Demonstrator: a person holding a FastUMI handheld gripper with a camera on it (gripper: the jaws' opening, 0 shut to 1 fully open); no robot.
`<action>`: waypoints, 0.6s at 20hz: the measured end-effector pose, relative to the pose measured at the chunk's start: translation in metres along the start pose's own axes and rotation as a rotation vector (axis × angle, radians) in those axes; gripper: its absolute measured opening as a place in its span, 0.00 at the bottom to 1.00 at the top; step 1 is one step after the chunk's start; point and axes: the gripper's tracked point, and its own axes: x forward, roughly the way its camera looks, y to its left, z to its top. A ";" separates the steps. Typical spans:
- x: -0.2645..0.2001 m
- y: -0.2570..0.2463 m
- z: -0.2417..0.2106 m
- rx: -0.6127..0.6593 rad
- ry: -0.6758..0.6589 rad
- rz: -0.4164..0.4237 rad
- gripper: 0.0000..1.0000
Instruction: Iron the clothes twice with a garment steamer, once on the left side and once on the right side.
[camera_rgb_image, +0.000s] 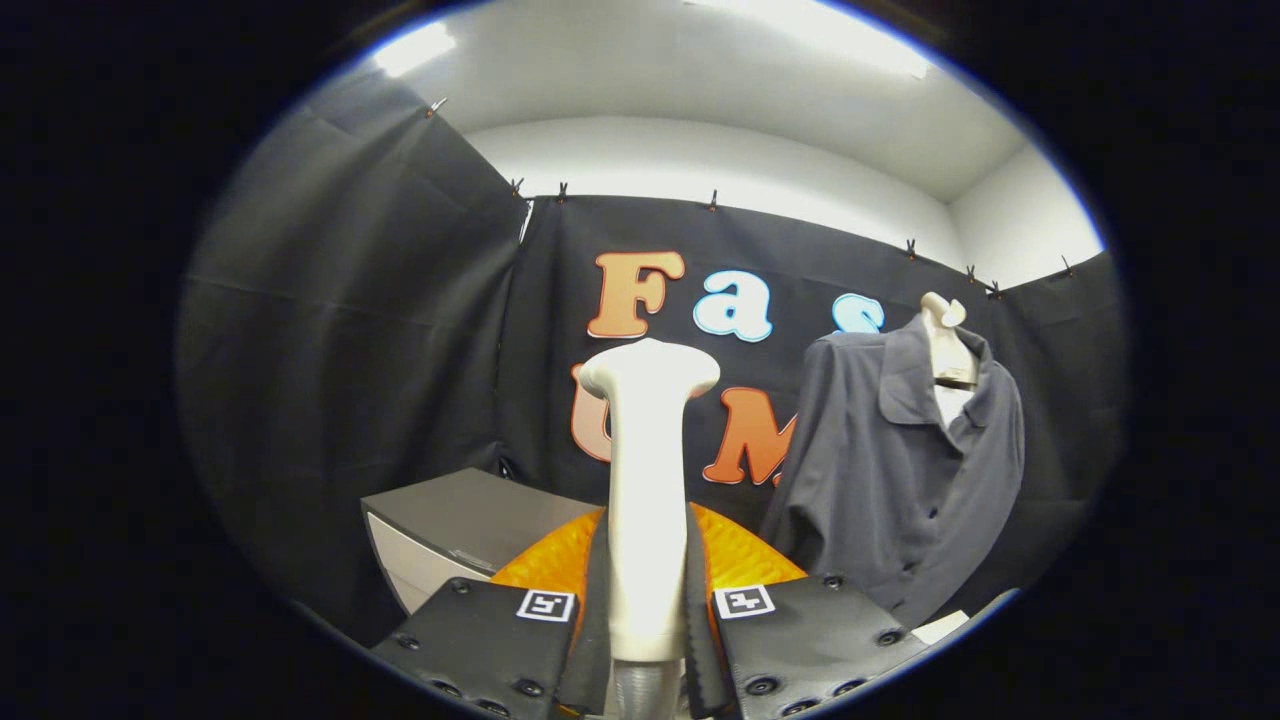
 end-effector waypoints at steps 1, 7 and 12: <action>-0.011 -0.011 0.003 0.003 -0.011 -0.009 0.37; -0.044 -0.097 -0.010 -0.019 -0.032 -0.124 0.37; -0.053 -0.149 -0.025 -0.012 -0.040 -0.176 0.37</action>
